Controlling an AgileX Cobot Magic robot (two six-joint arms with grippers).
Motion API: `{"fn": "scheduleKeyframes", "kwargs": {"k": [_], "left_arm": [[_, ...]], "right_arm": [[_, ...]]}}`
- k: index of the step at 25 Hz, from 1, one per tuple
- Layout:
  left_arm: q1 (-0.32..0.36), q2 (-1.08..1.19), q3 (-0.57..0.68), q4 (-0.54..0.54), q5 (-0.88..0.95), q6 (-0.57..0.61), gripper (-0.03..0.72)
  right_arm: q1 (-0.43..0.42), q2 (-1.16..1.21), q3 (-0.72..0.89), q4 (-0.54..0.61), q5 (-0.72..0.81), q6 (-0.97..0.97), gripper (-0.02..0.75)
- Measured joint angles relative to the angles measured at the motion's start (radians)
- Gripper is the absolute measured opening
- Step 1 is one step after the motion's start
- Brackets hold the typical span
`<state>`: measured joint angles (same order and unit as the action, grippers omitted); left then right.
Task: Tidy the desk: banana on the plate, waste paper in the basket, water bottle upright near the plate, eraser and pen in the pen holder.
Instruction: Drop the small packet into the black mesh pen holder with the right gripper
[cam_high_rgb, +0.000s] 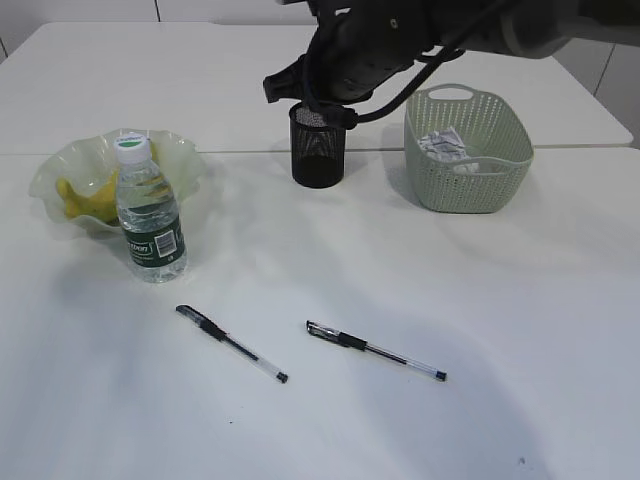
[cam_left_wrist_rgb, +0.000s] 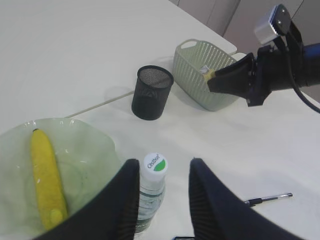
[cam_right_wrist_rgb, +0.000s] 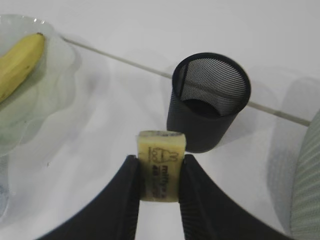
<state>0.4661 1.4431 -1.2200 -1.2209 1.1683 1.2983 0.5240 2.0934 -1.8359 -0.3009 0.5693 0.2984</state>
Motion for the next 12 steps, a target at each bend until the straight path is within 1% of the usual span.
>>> {"fn": "scheduleKeyframes", "kwargs": {"k": [12], "left_arm": [[0.000,0.000,0.000,0.014,0.000,-0.002,0.230]], "right_arm": [[-0.141,0.014,0.000,-0.005,-0.200,0.000,0.177]]}}
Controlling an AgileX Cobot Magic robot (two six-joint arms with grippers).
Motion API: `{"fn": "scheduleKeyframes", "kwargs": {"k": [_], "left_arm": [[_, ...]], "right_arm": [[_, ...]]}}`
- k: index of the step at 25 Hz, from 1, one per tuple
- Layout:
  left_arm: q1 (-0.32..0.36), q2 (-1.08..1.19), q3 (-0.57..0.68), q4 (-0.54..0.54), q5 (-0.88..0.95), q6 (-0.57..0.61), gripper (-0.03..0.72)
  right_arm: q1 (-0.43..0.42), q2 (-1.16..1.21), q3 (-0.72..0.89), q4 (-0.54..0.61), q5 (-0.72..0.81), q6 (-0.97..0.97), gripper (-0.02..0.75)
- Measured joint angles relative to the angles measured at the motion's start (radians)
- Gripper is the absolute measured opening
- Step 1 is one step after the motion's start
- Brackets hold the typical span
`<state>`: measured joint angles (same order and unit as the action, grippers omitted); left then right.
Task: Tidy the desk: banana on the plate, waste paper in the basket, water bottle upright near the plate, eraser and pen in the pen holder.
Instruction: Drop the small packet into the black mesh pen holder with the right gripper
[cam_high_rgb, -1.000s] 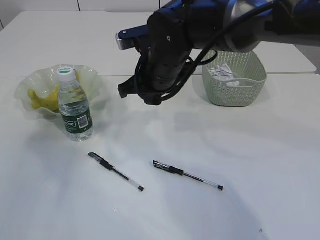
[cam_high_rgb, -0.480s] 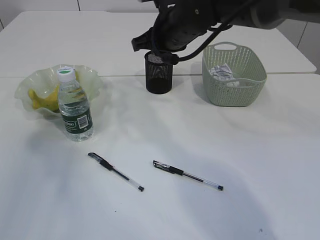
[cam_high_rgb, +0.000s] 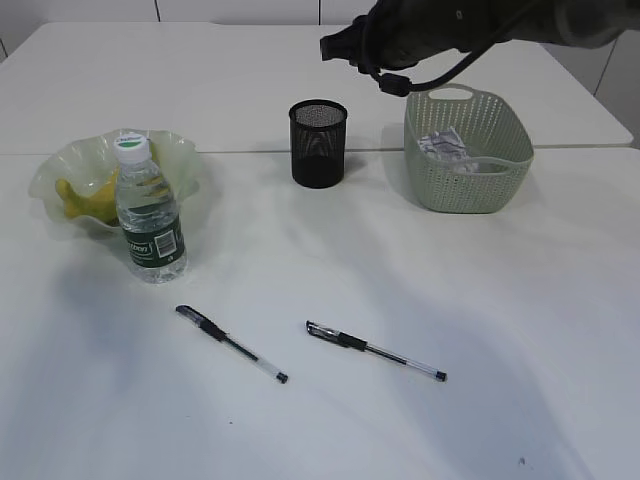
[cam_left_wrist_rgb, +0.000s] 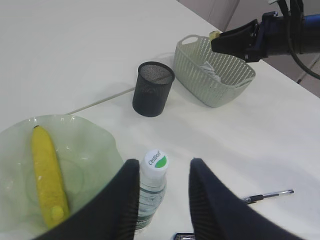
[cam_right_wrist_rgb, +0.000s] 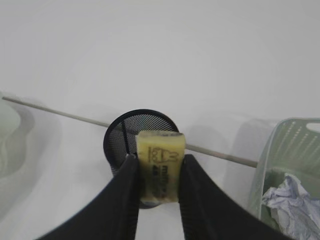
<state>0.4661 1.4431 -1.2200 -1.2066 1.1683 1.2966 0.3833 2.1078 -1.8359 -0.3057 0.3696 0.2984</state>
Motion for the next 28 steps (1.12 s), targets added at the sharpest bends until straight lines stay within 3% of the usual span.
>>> {"fn": "scheduleKeyframes", "kwargs": {"k": [16,22,28], "left_arm": [[0.000,0.000,0.000,0.002,-0.008,-0.011,0.230],[0.000,0.000,0.000,0.002,-0.019,-0.011,0.230],[0.000,0.000,0.000,0.000,-0.026,-0.011,0.230]], "right_arm": [[-0.046,0.161,-0.002,-0.001,-0.385,0.000,0.176],[-0.077,0.211,-0.002,0.081,-0.437,0.014,0.176],[-0.080,0.243,-0.012,0.092,-0.507,0.067,0.176]]}}
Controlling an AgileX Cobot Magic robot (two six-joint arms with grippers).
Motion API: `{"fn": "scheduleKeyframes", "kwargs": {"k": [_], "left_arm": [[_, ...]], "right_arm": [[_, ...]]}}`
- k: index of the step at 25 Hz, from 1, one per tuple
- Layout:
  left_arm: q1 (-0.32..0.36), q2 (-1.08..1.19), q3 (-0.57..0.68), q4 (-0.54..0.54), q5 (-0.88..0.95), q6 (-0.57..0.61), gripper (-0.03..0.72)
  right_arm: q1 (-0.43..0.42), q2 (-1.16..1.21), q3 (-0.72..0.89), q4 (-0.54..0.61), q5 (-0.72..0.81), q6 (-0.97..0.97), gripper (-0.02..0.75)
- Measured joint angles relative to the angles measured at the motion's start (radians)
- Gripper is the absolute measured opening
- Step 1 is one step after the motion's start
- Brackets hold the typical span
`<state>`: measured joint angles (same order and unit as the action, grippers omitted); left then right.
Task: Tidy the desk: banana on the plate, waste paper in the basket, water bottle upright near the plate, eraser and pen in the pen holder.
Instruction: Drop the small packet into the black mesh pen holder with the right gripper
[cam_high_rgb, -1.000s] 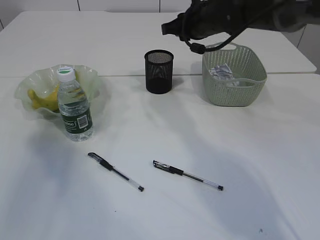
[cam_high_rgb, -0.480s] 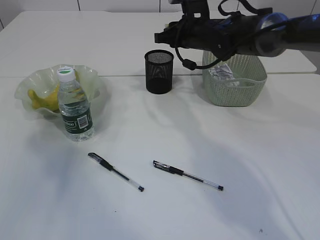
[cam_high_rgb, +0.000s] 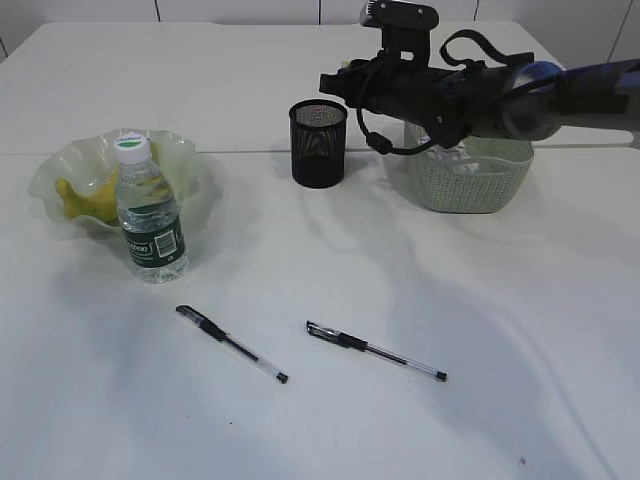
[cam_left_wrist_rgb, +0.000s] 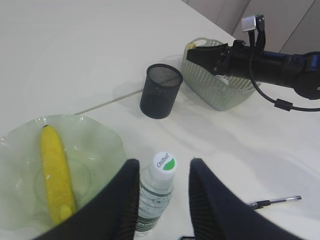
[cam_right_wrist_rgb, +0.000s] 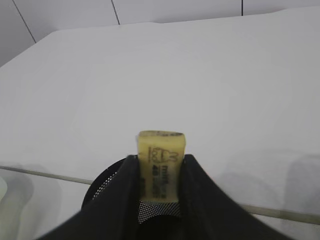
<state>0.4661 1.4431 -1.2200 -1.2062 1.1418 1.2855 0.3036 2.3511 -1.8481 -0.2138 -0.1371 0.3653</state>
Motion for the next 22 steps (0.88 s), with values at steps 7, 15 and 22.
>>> {"fn": "scheduleKeyframes", "kwargs": {"k": [7,15,22], "left_arm": [[0.000,0.000,0.000,-0.002,-0.007,0.000,0.230],[0.000,0.000,0.000,-0.006,-0.015,0.000,0.230],[0.000,0.000,0.000,-0.006,-0.015,0.000,0.230]], "right_arm": [[0.000,0.035,-0.014,0.002,-0.036,0.067,0.176],[0.002,0.041,-0.016,0.003,-0.078,0.113,0.176],[0.015,0.066,-0.017,0.003,-0.085,0.153,0.176]]}}
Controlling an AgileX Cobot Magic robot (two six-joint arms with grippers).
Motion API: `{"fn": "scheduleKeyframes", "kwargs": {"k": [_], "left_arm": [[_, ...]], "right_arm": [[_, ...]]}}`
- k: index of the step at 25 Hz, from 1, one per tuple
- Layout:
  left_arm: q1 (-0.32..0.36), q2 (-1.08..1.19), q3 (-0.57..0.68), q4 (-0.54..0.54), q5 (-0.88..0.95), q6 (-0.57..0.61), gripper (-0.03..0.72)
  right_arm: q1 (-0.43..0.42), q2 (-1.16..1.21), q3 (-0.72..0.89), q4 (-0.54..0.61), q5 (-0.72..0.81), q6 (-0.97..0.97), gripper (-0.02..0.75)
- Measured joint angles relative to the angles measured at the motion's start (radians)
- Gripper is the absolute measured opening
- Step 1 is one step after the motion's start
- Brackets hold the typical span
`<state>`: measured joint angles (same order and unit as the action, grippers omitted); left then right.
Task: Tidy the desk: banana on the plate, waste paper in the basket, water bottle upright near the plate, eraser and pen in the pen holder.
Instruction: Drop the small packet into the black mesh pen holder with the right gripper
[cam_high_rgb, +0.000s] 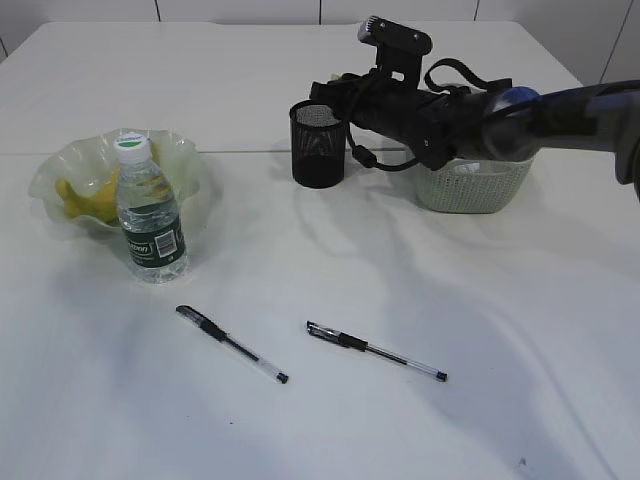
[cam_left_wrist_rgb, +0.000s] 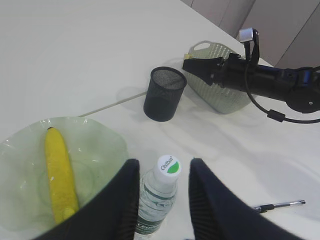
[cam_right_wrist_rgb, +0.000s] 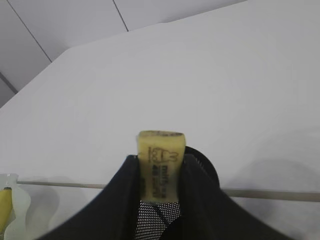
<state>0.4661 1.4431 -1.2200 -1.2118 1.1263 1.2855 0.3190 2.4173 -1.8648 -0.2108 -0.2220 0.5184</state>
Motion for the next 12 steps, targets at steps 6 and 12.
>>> {"fn": "scheduleKeyframes", "kwargs": {"k": [6,12], "left_arm": [[0.000,0.000,0.000,0.000,0.000,0.000,0.230],[0.000,0.000,0.000,0.000,0.000,0.000,0.226]], "right_arm": [[0.005,0.027,-0.012,0.000,-0.009,0.002,0.176],[0.007,0.043,-0.039,0.000,-0.009,0.004,0.176]]}}
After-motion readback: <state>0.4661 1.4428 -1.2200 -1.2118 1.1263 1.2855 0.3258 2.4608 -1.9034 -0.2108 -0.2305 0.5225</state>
